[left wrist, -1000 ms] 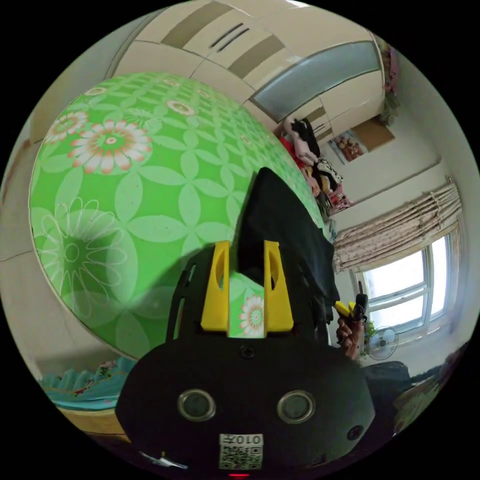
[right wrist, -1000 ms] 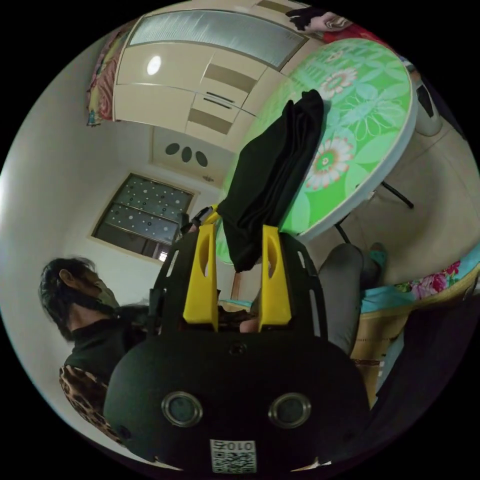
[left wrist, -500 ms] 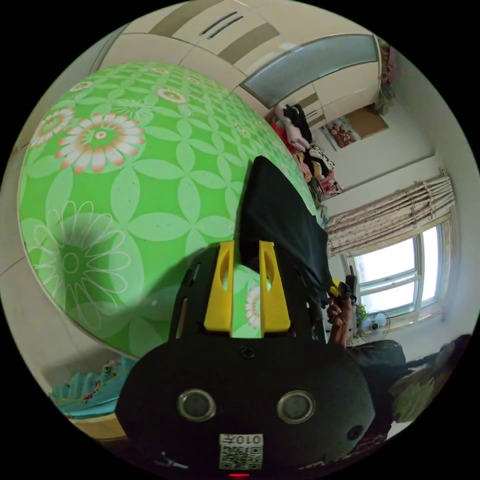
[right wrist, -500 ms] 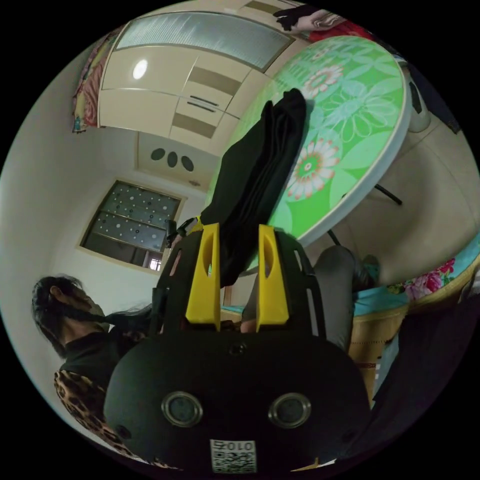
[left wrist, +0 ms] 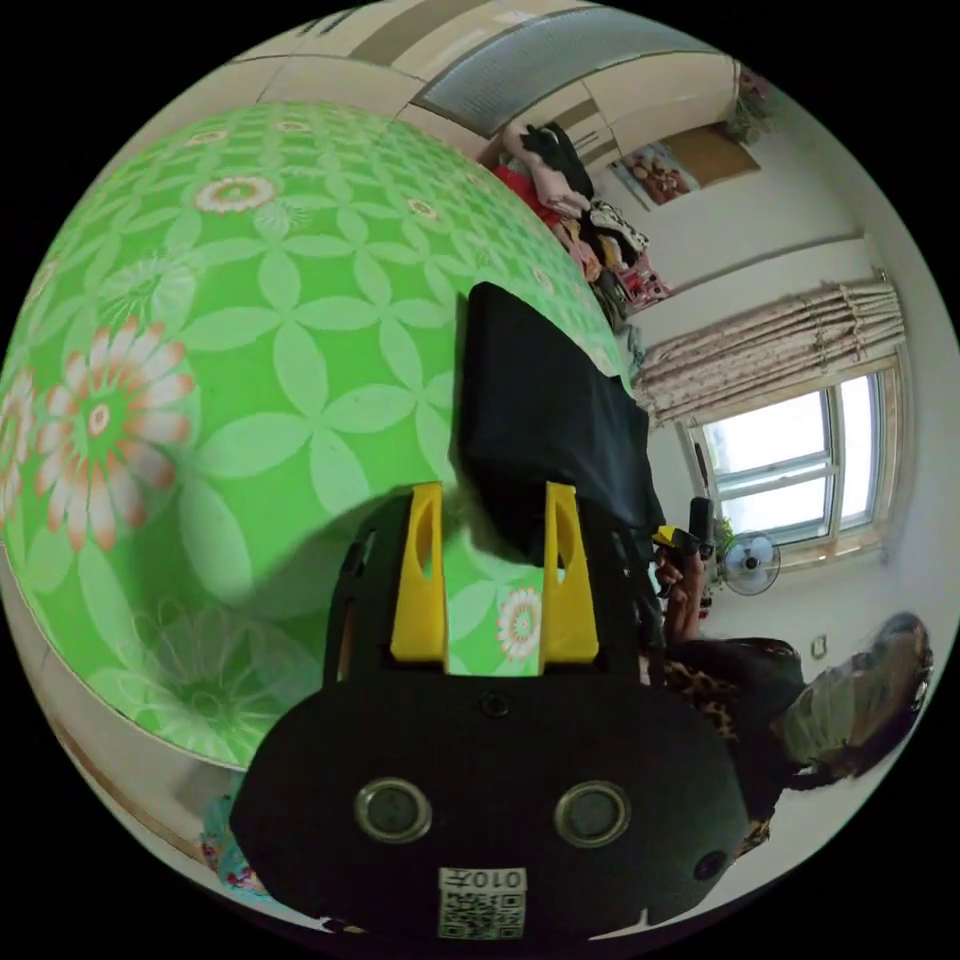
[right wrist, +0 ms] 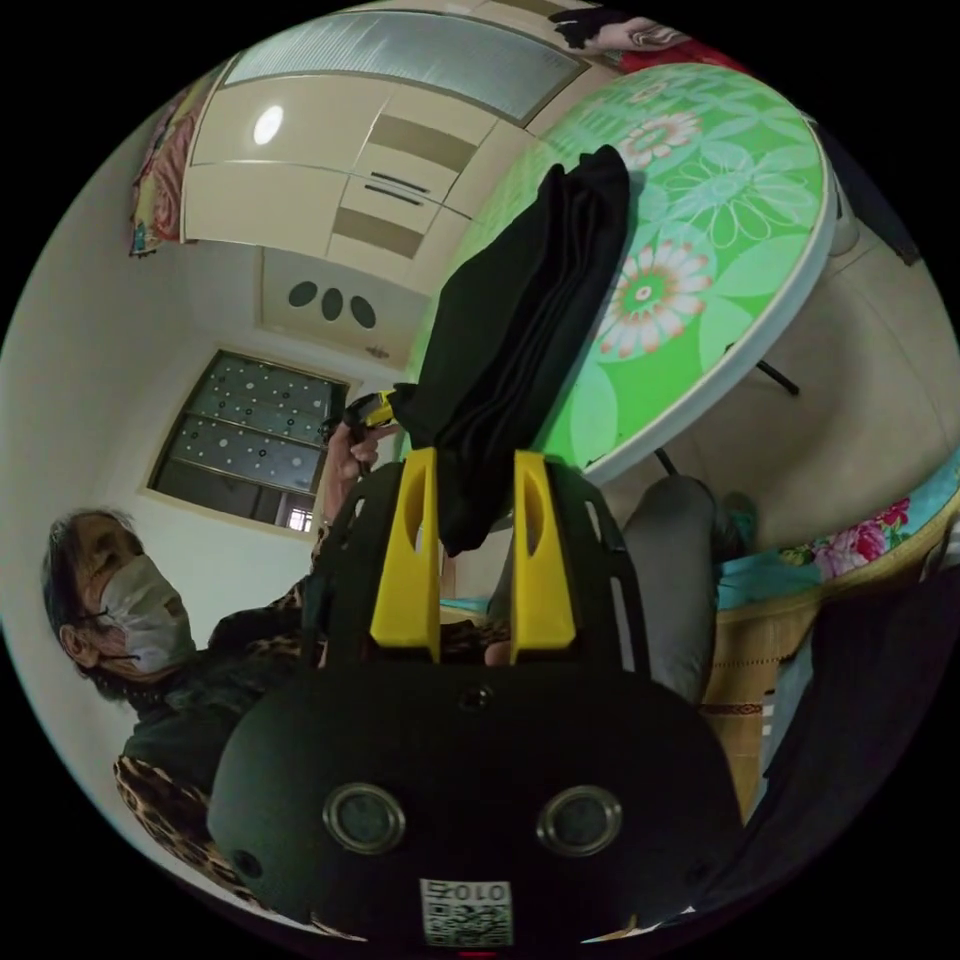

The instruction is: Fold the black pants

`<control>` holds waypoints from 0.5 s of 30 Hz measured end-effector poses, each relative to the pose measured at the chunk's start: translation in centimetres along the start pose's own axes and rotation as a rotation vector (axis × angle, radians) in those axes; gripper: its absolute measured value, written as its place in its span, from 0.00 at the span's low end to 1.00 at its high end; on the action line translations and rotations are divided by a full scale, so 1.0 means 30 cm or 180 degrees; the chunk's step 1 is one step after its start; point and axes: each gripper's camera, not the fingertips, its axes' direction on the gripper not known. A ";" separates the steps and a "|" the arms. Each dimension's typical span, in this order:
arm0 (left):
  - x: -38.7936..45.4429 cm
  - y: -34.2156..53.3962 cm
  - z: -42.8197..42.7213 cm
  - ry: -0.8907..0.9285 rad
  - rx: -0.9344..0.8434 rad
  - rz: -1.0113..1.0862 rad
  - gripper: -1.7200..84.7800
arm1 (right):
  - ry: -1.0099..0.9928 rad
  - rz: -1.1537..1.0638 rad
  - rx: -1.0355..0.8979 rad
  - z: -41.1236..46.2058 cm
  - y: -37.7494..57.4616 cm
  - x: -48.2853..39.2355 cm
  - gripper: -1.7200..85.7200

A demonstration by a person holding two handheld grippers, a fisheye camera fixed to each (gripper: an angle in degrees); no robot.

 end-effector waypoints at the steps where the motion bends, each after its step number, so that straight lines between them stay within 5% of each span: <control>1: 0.005 -0.030 -0.002 -0.0029 -0.0083 0.0037 0.21 | -0.0007 0.0005 -0.0019 -0.002 -0.003 -0.007 0.15; 15: 0.068 -0.172 0.089 -0.0004 -0.0487 0.0334 0.19 | -0.0033 0.0055 0.0078 0.057 -0.059 -0.075 0.14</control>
